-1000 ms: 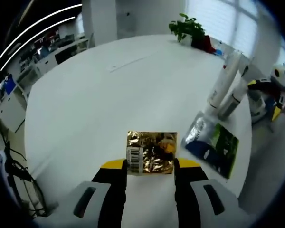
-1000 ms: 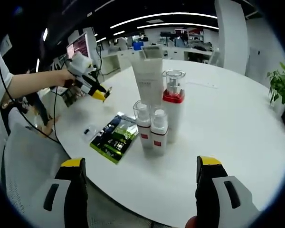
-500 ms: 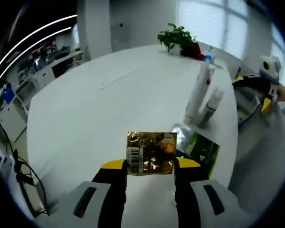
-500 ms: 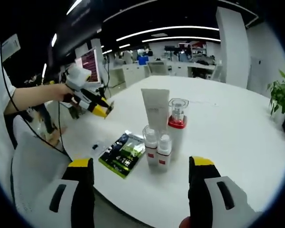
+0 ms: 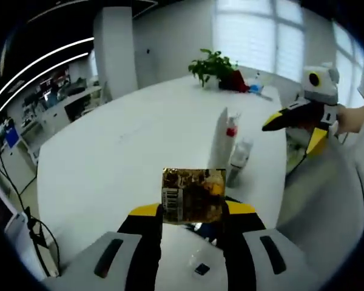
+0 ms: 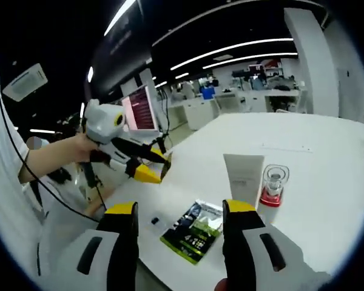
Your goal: Arrange the skincare products in the storage area until every visible bottle or jar stands upright without overlapping.
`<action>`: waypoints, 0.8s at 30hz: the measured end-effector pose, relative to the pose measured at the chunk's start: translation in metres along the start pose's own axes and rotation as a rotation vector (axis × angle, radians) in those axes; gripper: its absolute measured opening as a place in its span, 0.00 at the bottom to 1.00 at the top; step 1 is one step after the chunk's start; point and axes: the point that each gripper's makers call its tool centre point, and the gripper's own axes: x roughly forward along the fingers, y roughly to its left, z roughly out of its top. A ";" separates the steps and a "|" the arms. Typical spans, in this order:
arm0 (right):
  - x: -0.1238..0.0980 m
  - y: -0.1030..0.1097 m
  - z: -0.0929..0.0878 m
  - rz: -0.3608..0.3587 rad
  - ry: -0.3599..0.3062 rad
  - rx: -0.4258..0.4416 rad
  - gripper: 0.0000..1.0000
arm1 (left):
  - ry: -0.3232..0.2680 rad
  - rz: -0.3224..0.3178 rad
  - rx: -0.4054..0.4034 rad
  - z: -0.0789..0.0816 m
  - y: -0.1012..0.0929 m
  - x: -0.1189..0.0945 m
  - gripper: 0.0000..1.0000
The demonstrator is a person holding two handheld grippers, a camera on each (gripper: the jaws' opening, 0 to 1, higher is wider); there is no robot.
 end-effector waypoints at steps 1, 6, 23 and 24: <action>0.001 0.001 0.003 0.004 -0.005 0.011 0.54 | -0.003 -0.002 0.003 0.002 -0.004 -0.001 0.43; 0.009 0.009 0.018 0.035 -0.039 0.044 0.47 | -0.024 -0.012 0.013 0.009 -0.021 -0.003 0.43; 0.033 0.036 0.005 0.114 0.022 0.109 0.14 | -0.043 -0.053 0.106 0.027 -0.063 -0.005 0.43; 0.033 0.037 0.005 0.115 0.022 0.111 0.12 | -0.046 -0.055 0.105 0.028 -0.064 -0.005 0.43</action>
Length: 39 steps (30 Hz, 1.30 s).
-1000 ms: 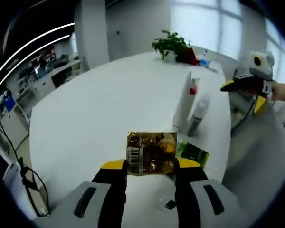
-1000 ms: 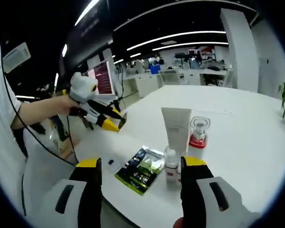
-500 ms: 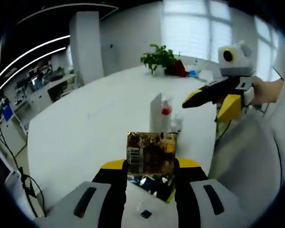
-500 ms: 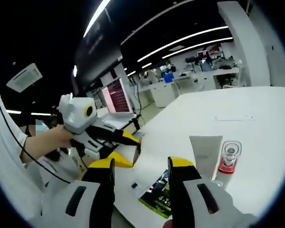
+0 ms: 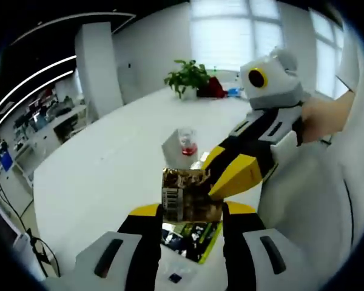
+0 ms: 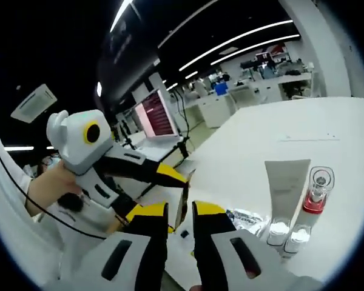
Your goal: Arrange the skincare products in the storage area until every visible bottle or jar stands upright without overlapping.
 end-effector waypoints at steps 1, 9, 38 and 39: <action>0.000 -0.001 0.000 -0.004 0.000 0.005 0.10 | -0.003 -0.002 -0.002 0.001 0.000 0.000 0.43; -0.003 0.002 0.004 -0.002 -0.029 -0.063 0.01 | -0.012 -0.006 -0.012 0.004 -0.003 0.000 0.43; -0.028 0.026 -0.016 0.134 0.256 -1.357 0.01 | -0.061 -0.120 0.024 0.000 -0.034 -0.017 0.31; -0.027 0.026 -0.016 0.133 0.257 -1.359 0.01 | -0.046 -0.125 0.055 -0.001 -0.036 -0.016 0.30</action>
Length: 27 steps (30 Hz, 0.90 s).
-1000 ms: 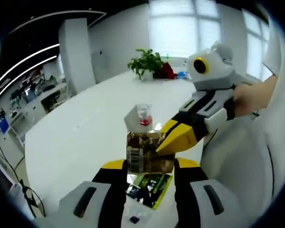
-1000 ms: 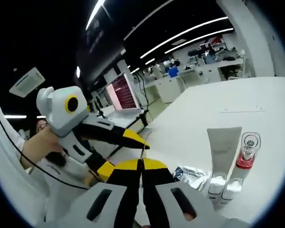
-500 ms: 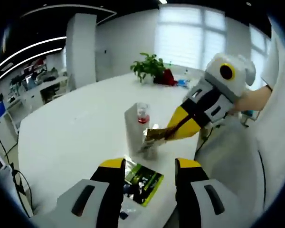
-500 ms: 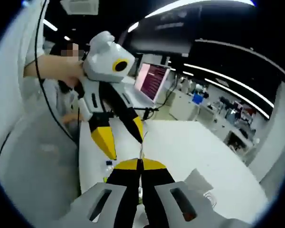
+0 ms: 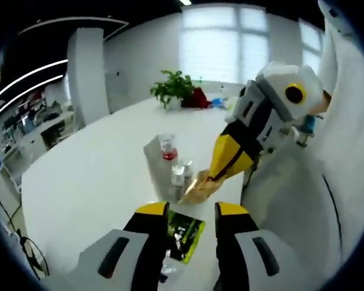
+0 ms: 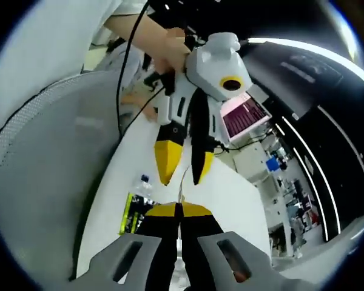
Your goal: Arrange the skincare products in the storage area until every visible bottle or jar stands upright without overlapping.
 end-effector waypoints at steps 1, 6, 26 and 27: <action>0.001 -0.001 0.000 -0.007 0.010 -0.018 0.01 | 0.010 -0.004 0.014 0.000 -0.001 0.001 0.28; 0.006 -0.001 -0.007 -0.010 0.075 -0.093 0.01 | 0.000 0.012 0.027 0.005 0.000 0.001 0.26; 0.022 -0.007 -0.010 -0.031 0.099 0.001 0.02 | 0.090 0.109 0.166 -0.004 0.009 0.011 0.05; 0.022 -0.007 -0.012 -0.042 0.106 0.028 0.03 | 0.096 0.118 0.170 -0.005 0.010 0.012 0.05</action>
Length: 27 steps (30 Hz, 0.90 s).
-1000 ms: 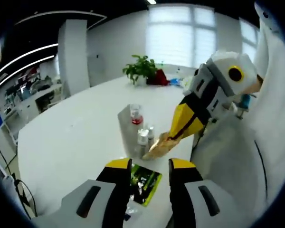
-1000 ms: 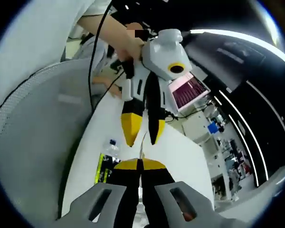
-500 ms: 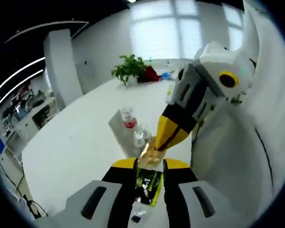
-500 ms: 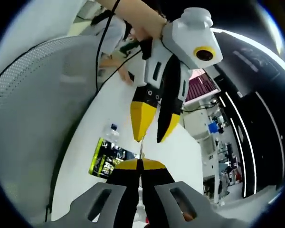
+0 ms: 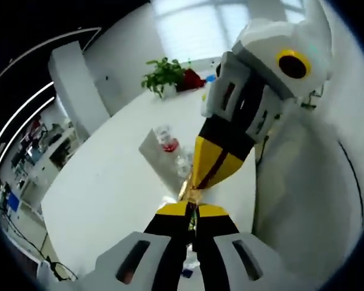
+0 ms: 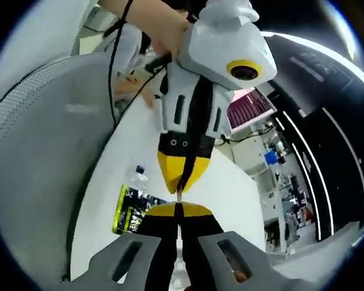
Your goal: Arrange the skincare products in the storage area until every visible bottle or jar stands upright without overlapping.
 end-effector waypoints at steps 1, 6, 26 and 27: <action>0.001 0.000 -0.002 -0.009 0.009 0.034 0.03 | 0.002 0.017 -0.002 0.000 0.001 0.000 0.05; 0.000 -0.007 -0.009 -0.053 -0.003 0.261 0.17 | 0.028 0.135 0.016 -0.004 0.012 -0.003 0.05; 0.020 -0.031 -0.022 -0.132 -0.516 1.990 0.24 | 0.155 0.445 0.194 -0.009 0.045 -0.010 0.05; 0.021 -0.030 -0.018 -0.124 -0.520 2.035 0.25 | 0.168 0.453 0.217 -0.010 0.045 -0.011 0.05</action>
